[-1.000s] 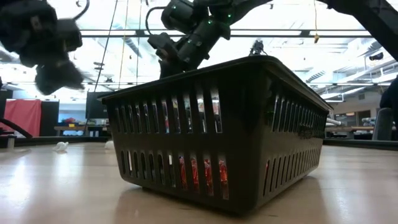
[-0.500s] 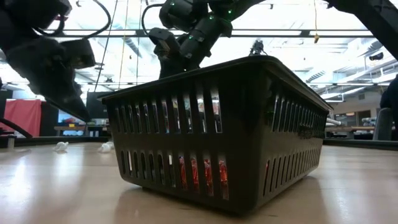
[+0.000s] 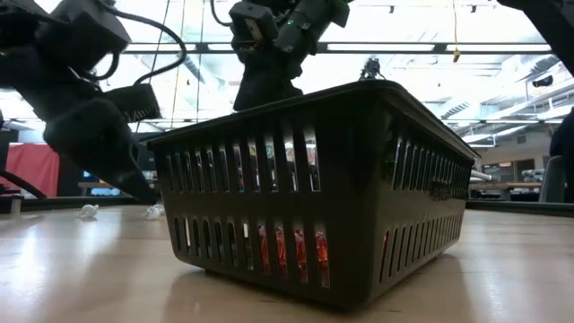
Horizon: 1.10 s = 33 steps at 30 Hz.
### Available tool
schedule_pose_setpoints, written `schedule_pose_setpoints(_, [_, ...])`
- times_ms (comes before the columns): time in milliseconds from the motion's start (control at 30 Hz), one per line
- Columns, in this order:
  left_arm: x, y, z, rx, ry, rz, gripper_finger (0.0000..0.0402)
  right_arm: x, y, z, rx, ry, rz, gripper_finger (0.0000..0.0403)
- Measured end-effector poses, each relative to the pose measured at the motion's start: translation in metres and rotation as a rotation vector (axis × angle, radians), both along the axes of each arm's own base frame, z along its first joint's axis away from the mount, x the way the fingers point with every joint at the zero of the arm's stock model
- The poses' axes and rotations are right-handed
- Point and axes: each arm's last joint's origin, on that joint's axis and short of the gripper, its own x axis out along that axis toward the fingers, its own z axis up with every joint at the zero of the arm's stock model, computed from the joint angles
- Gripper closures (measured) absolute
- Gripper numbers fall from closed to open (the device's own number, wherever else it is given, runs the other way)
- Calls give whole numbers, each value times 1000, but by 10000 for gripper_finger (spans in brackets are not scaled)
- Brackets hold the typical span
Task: Sort Halloween decoration
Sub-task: Put the white ghost toy into the top left black basket
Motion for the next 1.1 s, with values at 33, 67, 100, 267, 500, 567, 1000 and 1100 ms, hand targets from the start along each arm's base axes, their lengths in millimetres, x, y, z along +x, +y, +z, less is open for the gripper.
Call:
schedule_pose_setpoints(33, [2, 1, -1, -2, -4, 6, 166, 0, 2, 0, -3, 0, 9, 319])
schedule_pose_setpoints(67, [4, 1, -3, -5, -9, 11, 166, 0, 4, 0, -8, -1, 20, 319])
schedule_pose_setpoints(100, [5, 2, -4, -10, -10, 13, 166, 0, 5, 0, -11, -2, 31, 319])
schedule_pose_setpoints(267, [9, 2, -16, -34, 36, 18, 166, -1, 11, -1, -22, 9, 77, 320])
schedule_pose_setpoints(500, [12, 0, -21, -38, 49, 16, 207, -3, 9, -2, -30, 26, 94, 320])
schedule_pose_setpoints(567, [12, 0, -21, -39, 56, 14, 226, -4, 8, -2, -28, 38, 90, 320])
schedule_pose_setpoints(1000, [12, -2, -21, -114, 56, 3, 301, -11, 0, 10, -41, 22, 95, 320])
schedule_pose_setpoints(1100, [12, -2, -22, -112, 61, 13, 302, -12, -1, 10, -44, 31, 91, 320])
